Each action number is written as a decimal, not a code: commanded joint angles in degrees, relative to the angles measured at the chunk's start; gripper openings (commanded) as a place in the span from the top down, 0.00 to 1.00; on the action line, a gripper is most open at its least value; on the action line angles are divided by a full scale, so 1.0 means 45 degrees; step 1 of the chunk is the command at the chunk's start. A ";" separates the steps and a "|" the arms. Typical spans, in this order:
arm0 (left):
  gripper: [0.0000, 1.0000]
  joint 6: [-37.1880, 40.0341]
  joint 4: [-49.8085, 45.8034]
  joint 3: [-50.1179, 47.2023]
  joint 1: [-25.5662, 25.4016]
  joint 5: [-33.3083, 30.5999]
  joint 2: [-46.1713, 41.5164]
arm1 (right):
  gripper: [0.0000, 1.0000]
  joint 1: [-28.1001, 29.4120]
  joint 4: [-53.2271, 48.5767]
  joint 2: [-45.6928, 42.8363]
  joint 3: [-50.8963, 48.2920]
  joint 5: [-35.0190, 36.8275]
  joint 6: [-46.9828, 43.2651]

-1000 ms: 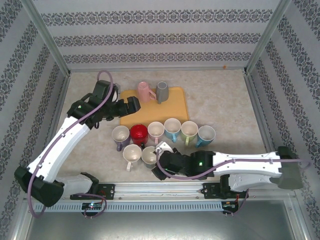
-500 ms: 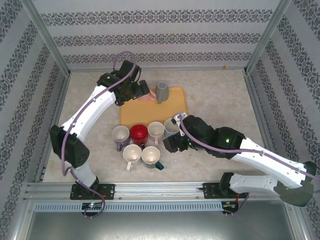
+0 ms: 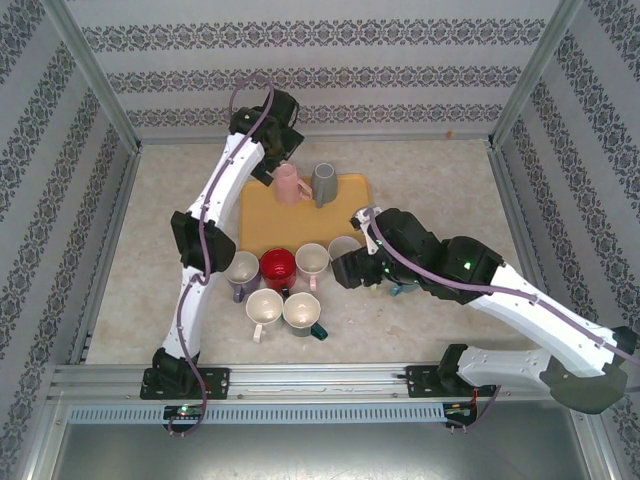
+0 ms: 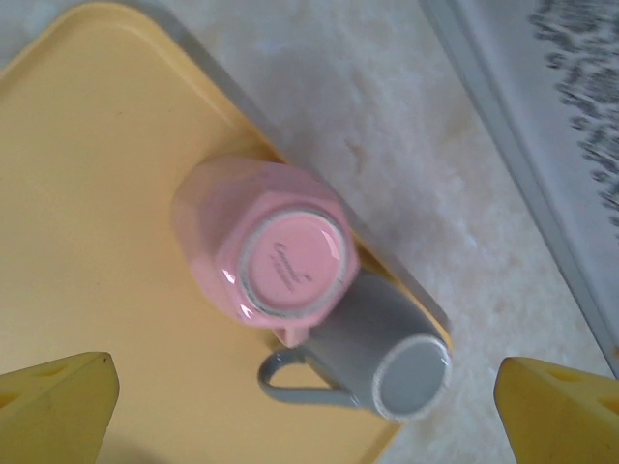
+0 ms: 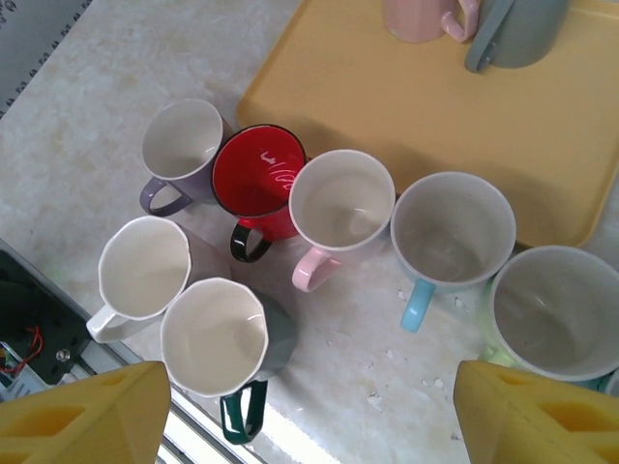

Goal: Turn the mug right side up

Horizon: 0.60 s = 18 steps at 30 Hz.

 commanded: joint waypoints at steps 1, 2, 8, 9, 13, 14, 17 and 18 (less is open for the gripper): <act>0.00 -0.1367 -0.1639 0.0272 0.0447 0.0170 0.0198 | 0.23 -0.0164 -0.0686 -0.0213 -0.0117 -0.0005 -0.0071; 0.00 -0.1463 -0.1721 0.0265 0.0530 0.0237 0.0263 | 0.23 -0.0166 -0.0808 -0.0234 -0.0137 0.0028 -0.0049; 0.00 -0.1338 -0.0964 0.0084 0.0746 0.1294 0.0743 | 0.23 -0.0164 -0.0801 -0.0631 -0.0585 0.0077 0.0053; 0.00 -0.1241 -0.0660 0.0037 0.0754 0.1497 0.0832 | 0.23 -0.0173 -0.0802 -0.0624 -0.0623 0.0051 0.0053; 0.00 -0.1176 -0.0283 0.0034 0.0703 0.1607 0.1102 | 0.23 -0.0188 -0.0774 -0.0723 -0.0828 0.0033 0.0101; 0.00 -0.1152 -0.0201 0.0031 0.0719 0.1610 0.1156 | 0.23 -0.0172 -0.0747 -0.0779 -0.0922 0.0053 0.0139; 0.00 -0.1285 -0.0109 0.0029 0.0703 0.1694 0.1313 | 0.23 -0.0172 -0.0668 -0.1006 -0.1185 0.0131 0.0286; 0.00 -0.1341 -0.0033 0.0032 0.0703 0.1704 0.1366 | 0.23 -0.0174 -0.0648 -0.1068 -0.1245 0.0156 0.0321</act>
